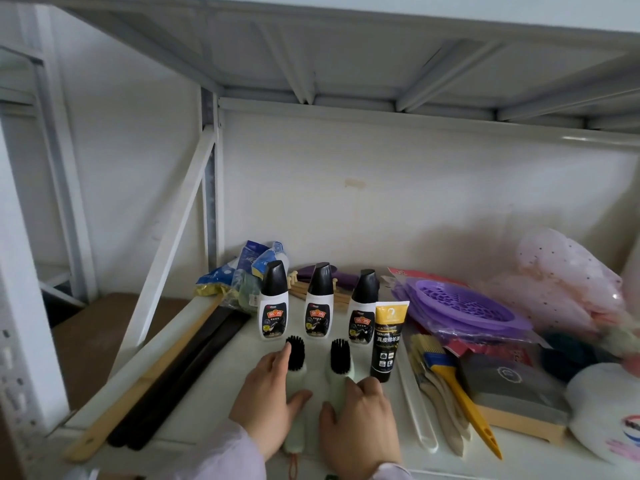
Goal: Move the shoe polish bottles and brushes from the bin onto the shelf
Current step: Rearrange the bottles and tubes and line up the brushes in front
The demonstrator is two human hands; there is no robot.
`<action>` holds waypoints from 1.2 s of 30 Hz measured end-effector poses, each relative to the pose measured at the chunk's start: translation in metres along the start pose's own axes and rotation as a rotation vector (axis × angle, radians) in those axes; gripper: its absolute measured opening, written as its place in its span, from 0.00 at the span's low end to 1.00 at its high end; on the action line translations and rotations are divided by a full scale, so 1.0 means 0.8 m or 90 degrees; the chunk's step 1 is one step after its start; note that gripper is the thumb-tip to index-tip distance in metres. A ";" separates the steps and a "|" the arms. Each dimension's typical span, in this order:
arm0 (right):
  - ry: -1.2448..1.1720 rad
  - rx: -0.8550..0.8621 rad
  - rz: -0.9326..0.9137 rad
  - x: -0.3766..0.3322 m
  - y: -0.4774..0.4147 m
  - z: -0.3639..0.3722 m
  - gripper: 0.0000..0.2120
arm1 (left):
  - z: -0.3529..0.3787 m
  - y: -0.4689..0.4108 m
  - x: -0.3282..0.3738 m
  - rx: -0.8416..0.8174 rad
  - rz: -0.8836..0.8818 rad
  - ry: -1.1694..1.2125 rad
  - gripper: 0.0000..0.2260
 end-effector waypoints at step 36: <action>0.086 0.124 -0.063 0.005 0.022 0.019 0.12 | 0.022 0.042 -0.007 0.099 0.146 -0.100 0.19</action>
Point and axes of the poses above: each hand's wrist, its own y-axis away from the middle knuckle, its own z-axis out of the palm, x = y × z, the point moved 2 cm from there along -y, towards the middle knuckle, and after that the axes turned 4 degrees about -x, right-handed, at the moved point
